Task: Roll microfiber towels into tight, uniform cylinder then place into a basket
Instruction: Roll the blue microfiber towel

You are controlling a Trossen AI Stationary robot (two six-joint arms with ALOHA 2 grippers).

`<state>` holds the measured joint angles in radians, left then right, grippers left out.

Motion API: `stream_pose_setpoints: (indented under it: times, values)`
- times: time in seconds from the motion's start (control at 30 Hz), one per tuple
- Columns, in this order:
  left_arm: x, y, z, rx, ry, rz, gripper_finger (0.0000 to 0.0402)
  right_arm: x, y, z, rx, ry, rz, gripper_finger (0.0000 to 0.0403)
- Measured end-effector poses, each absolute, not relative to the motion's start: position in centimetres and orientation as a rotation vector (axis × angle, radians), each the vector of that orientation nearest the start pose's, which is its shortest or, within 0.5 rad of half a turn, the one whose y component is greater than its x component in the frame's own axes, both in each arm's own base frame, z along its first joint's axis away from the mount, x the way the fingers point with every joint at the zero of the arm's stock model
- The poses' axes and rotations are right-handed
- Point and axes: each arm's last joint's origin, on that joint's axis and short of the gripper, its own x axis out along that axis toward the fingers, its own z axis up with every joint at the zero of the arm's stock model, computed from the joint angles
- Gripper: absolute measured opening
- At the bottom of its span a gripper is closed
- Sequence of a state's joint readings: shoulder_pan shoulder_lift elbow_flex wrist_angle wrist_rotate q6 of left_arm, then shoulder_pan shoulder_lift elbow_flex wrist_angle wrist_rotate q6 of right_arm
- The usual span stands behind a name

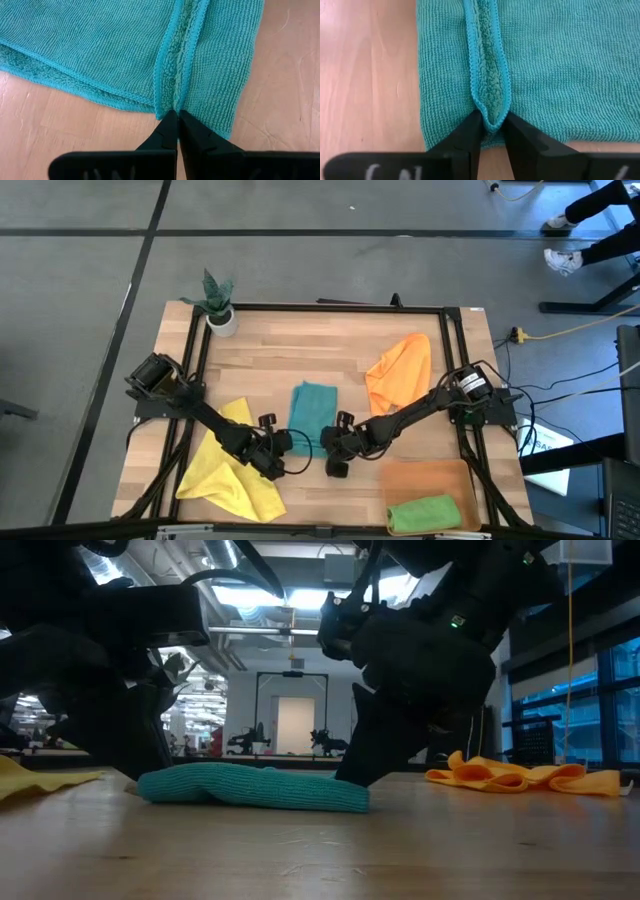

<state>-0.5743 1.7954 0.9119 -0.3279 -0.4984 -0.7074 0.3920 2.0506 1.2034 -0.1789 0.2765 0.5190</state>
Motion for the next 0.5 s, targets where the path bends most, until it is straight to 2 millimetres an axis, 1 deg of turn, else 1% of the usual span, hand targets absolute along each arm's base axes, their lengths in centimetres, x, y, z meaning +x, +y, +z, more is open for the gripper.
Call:
stream_pose_setpoints:
  times: [0.1, 0.23, 0.37, 0.5]
  values:
    - [27.1, -15.9, 12.2, -0.025, 0.982, 0.293, 0.0, 37.1, 14.5, 11.2, 0.133, 0.957, -0.144, 0.0079]
    - [27.1, -15.9, 12.2, -0.025, 0.982, 0.294, 0.0, 37.2, 14.5, 11.3, 0.101, 0.958, -0.13, 0.01]
    - [27.1, -15.9, 12.2, -0.026, 0.982, 0.293, 0.0, 37.7, 14.8, 12.1, 0.077, 0.994, -0.078, 0.0131]
    - [27.1, -15.9, 12.3, -0.036, 0.987, 0.281, 0.0, 37.9, 14.9, 13.5, 0.039, 1.076, -0.087, 0.0152]
